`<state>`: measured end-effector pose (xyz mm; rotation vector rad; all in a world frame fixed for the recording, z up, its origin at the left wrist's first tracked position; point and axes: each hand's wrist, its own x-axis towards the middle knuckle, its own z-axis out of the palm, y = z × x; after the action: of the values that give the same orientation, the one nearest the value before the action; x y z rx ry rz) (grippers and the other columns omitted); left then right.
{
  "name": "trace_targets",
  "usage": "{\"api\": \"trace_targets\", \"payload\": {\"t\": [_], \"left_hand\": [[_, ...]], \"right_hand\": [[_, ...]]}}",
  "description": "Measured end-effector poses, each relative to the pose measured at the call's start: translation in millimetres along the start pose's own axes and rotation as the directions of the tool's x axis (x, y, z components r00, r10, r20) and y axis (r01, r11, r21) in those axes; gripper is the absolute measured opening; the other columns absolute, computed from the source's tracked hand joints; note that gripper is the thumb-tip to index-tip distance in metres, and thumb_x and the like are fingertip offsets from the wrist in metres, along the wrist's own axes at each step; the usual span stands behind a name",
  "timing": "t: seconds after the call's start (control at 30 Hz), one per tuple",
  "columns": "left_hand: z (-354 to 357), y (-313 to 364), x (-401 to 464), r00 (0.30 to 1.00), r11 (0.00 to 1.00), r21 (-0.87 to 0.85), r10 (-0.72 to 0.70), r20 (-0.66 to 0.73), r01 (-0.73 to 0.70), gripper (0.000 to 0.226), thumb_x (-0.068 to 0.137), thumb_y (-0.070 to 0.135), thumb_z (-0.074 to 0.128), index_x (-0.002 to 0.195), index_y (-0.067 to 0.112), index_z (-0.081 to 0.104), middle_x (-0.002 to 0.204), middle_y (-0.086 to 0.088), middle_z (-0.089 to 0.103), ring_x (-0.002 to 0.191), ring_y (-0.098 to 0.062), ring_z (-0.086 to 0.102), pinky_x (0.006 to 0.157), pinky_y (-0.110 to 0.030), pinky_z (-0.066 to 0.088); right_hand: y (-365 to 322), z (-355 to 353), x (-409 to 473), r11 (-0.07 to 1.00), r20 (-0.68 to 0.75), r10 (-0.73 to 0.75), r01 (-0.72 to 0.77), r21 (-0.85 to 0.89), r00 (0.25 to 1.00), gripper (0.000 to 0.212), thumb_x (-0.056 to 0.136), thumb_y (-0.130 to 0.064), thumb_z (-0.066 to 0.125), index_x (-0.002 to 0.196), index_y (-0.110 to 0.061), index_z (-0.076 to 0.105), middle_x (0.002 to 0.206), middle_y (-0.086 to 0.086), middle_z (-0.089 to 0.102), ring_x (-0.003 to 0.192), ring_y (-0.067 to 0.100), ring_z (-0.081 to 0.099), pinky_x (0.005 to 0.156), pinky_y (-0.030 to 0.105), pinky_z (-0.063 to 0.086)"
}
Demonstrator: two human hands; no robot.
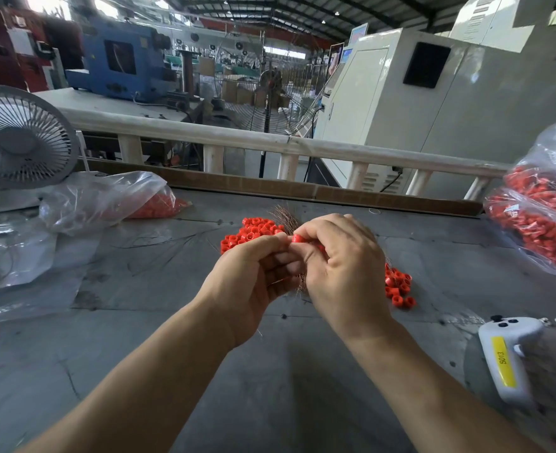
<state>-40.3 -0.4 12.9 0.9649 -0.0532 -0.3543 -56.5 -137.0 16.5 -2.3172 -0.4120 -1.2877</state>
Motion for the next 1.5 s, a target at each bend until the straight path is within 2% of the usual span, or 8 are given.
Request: {"api": "trace_targets", "payload": {"t": [0.2,0.37,0.53,0.9,1.0,1.2,1.37,1.5], "left_hand": [[-3.8,0.9,-0.4,0.998,0.995,0.085,0.057,0.014,-0.058,0.01,0.097,0.015,0.062,0.098,0.006,0.067,0.083,-0.01,0.064,0.076,-0.019,0.063,0.076,-0.033,0.053],[-5.6,-0.1,0.5,0.997,0.993,0.08,0.081,0.011,-0.082,0.02,0.095,0.012,0.064,0.112,0.002,0.069,0.088,-0.01,0.067,0.079,-0.019,0.063,0.081,-0.035,0.053],[-8.0,-0.1,4.4,0.995,0.988,0.116,0.103,-0.019,-0.1,0.031,0.096,0.01,0.063,0.122,-0.006,0.065,0.102,-0.018,0.068,0.091,-0.027,0.061,0.08,-0.035,0.055],[-13.2,-1.4,6.8,0.965,0.956,0.219,0.228,-0.126,-0.197,0.017,0.097,0.018,0.068,0.102,0.003,0.074,0.085,-0.009,0.07,0.068,-0.016,0.062,0.058,-0.023,0.054],[-14.8,-0.5,7.3,0.956,0.942,0.263,0.252,-0.15,-0.207,0.013,0.096,0.017,0.069,0.094,0.007,0.076,0.082,-0.009,0.072,0.067,-0.016,0.063,0.059,-0.023,0.053],[-17.5,2.9,5.5,0.936,0.935,0.27,0.288,-0.203,-0.23,0.012,0.093,0.017,0.072,0.086,0.01,0.077,0.08,-0.009,0.074,0.066,-0.015,0.064,0.061,-0.025,0.055],[-18.7,7.7,5.6,0.913,0.939,0.257,0.3,-0.278,-0.23,0.01,0.094,0.012,0.07,0.088,0.006,0.075,0.075,-0.006,0.073,0.065,-0.015,0.063,0.064,-0.028,0.054],[-20.1,8.5,4.5,0.877,0.917,0.303,0.354,-0.325,-0.258,0.011,0.096,0.014,0.069,0.091,0.006,0.075,0.078,-0.007,0.073,0.064,-0.014,0.063,0.057,-0.023,0.054]], "right_hand": [[2.2,-4.3,3.5,0.998,0.108,-0.004,0.011,-0.065,0.994,0.01,0.085,-0.016,0.08,0.092,-0.022,0.077,0.093,-0.009,0.064,0.095,0.019,0.056,0.084,0.036,0.046],[-0.7,-6.4,1.3,0.998,0.186,0.004,0.008,-0.059,0.983,0.01,0.091,-0.02,0.075,0.098,-0.026,0.075,0.084,-0.009,0.059,0.077,0.013,0.059,0.063,0.036,0.053],[1.6,-6.8,1.3,1.0,0.223,-0.003,0.004,-0.002,0.975,0.014,0.092,-0.019,0.075,0.106,-0.021,0.074,0.096,-0.005,0.067,0.087,0.016,0.065,0.072,0.038,0.056],[2.8,0.3,-3.0,0.986,0.272,0.017,-0.06,0.152,0.962,0.021,0.098,-0.016,0.069,0.119,-0.013,0.075,0.11,-0.002,0.074,0.1,0.011,0.07,0.089,0.027,0.056],[3.0,0.6,-3.6,0.983,0.285,0.028,-0.079,0.169,0.958,0.021,0.096,-0.011,0.071,0.117,-0.013,0.075,0.109,-0.003,0.075,0.1,0.006,0.067,0.091,0.013,0.051],[4.2,-0.1,-3.7,0.966,0.352,0.05,-0.135,0.22,0.935,0.016,0.095,-0.01,0.072,0.111,-0.014,0.075,0.105,-0.006,0.068,0.097,0.0,0.061,0.086,0.006,0.044],[5.6,-1.8,-3.7,0.953,0.401,0.069,-0.179,0.244,0.913,0.015,0.095,-0.007,0.072,0.108,-0.013,0.076,0.1,-0.009,0.066,0.094,-0.008,0.058,0.085,0.003,0.038],[6.8,-1.8,-3.8,0.956,0.427,0.076,-0.188,0.226,0.901,0.016,0.095,-0.008,0.071,0.109,-0.016,0.075,0.103,-0.008,0.067,0.097,0.001,0.061,0.086,0.008,0.043]]}}
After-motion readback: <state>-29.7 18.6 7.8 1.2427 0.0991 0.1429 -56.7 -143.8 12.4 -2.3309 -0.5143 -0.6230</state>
